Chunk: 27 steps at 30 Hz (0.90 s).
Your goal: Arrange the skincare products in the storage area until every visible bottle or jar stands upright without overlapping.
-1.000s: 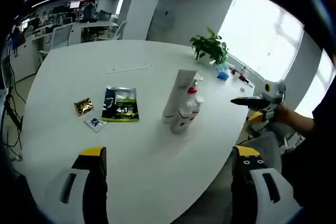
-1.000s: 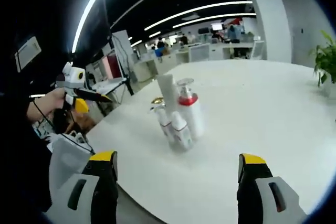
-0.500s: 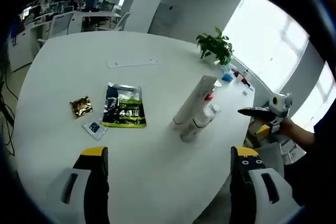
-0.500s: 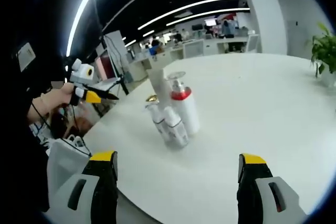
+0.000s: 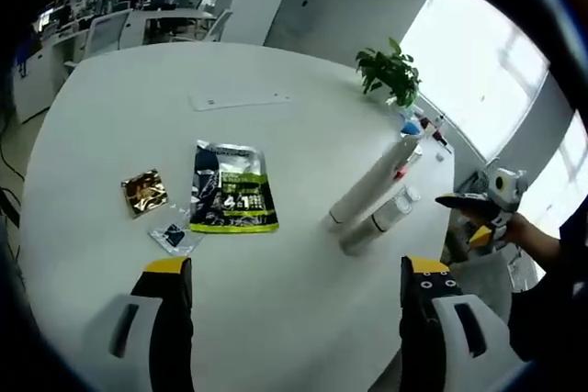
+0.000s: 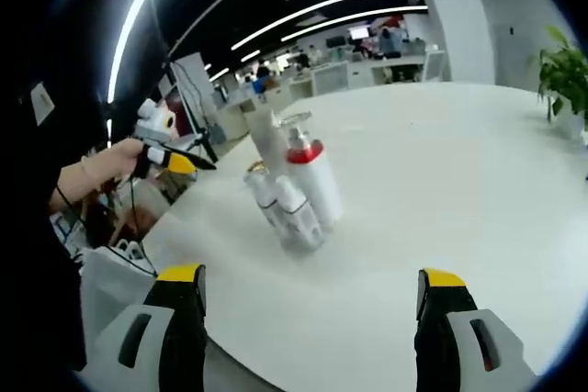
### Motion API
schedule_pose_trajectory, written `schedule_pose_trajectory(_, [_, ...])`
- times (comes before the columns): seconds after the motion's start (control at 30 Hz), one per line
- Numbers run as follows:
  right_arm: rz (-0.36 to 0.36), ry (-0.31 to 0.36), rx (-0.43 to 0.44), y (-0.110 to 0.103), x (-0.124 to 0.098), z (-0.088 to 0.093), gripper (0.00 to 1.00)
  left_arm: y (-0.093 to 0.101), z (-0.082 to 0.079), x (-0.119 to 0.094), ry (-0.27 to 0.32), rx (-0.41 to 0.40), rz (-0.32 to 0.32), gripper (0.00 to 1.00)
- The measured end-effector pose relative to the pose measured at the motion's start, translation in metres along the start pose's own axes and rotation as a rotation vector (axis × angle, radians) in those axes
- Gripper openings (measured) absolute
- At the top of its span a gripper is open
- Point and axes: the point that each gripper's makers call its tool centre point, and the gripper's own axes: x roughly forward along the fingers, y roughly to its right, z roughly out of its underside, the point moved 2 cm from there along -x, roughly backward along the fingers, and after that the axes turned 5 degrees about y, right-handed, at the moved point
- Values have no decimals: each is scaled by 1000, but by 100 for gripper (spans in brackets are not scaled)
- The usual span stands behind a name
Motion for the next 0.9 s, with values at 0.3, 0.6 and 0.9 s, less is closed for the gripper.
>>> schedule_pose_trajectory(0.3, [14,-10,21,8,4,5,99,-12,-4,19,-30,0,-10,84])
schedule_pose_trajectory(0.6, [23,0,22,10,7,6,99,-42,-11,47,-51,-6,-10,78])
schedule_pose_trajectory(0.9, [17,-7,22,9,11,7,99,-62,-21,75,-71,-21,-23,74])
